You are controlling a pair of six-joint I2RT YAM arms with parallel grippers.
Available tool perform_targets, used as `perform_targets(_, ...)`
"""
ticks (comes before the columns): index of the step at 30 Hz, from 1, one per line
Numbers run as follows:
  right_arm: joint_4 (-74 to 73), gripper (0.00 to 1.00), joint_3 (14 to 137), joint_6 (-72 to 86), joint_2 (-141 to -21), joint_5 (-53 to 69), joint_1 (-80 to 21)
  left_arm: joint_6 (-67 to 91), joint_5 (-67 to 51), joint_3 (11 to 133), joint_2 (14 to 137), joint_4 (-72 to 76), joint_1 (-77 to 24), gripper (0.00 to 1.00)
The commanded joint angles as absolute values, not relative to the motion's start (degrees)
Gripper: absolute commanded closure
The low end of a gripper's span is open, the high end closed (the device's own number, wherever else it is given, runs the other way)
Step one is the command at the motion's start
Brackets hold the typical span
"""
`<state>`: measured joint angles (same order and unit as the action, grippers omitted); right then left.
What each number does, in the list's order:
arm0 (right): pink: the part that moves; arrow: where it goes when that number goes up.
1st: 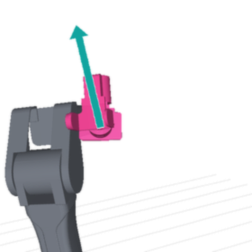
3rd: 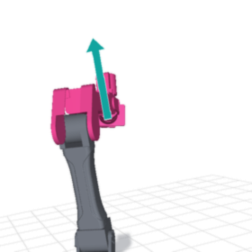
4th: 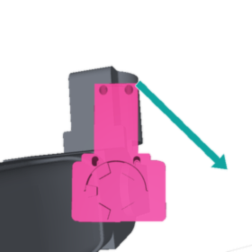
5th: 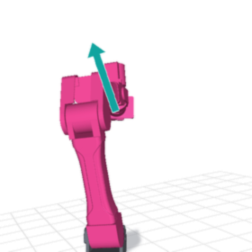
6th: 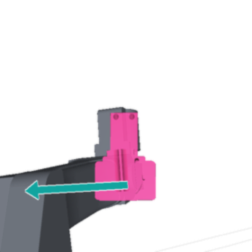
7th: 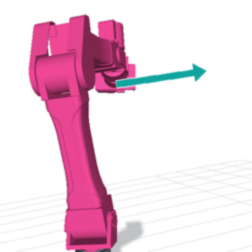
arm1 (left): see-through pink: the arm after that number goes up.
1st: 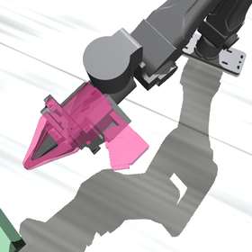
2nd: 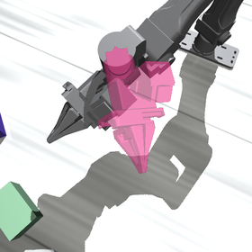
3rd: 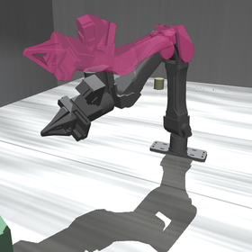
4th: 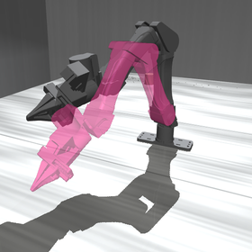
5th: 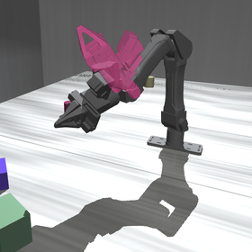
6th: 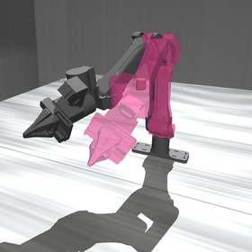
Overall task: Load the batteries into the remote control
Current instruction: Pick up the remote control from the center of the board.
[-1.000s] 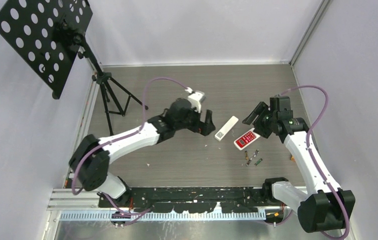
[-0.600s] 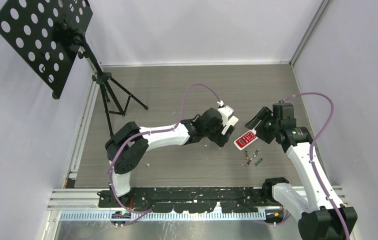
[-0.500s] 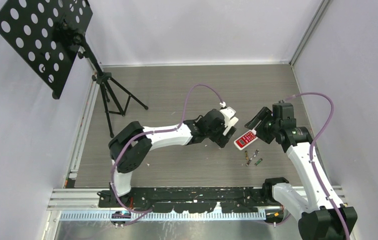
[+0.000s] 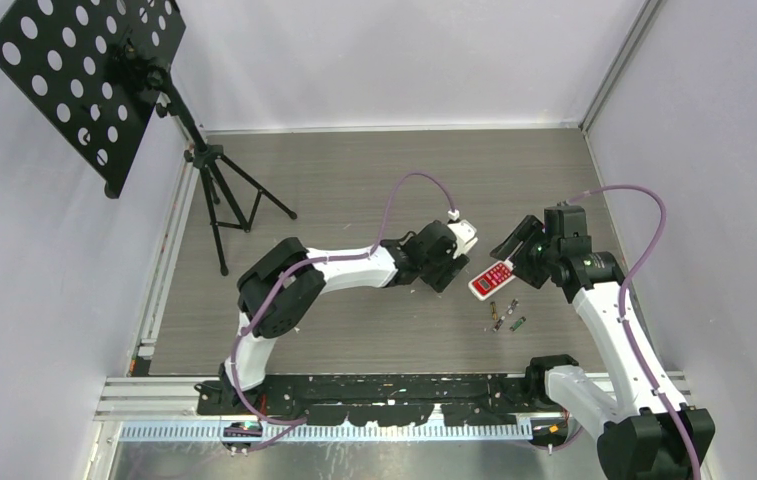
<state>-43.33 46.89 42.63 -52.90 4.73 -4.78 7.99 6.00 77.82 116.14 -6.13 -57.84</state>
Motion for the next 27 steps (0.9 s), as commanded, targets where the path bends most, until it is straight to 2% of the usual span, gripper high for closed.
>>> perform_targets(1, -42.19, 0.35, 47.66, 42.91, -52.99, 3.39, -5.01, 5.35, 6.56, 81.49, 116.97, -6.78, -57.73, 0.4)
perform_targets(17, -42.21, 0.35, 49.04, 45.51, -50.31, 3.37, -5.01, 7.09, 1.78, 83.24, 119.67, -7.11, -55.69, 0.61)
perform_targets(19, -42.38, 0.35, 49.11, 45.75, -50.4, 3.49, -5.01, 6.95, 1.18, 83.51, 119.56, -7.61, -55.63, 0.73)
perform_targets(21, -42.92, 0.35, 49.34, 45.74, -50.61, 3.93, -5.01, 6.83, 0.55, 84.49, 119.41, -9.4, -55.44, 0.96)
perform_targets(22, -43.22, 0.35, 49.51, 45.59, -50.69, 3.96, -5.01, 6.78, 0.42, 84.76, 119.05, -10.45, -55.39, 1.0)
perform_targets(27, -43.27, 0.33, 49.75, 44.86, -50.83, 4.86, -5.01, 4.0, -2.03, 82.66, 112.51, -12.25, -53.88, 1.0)
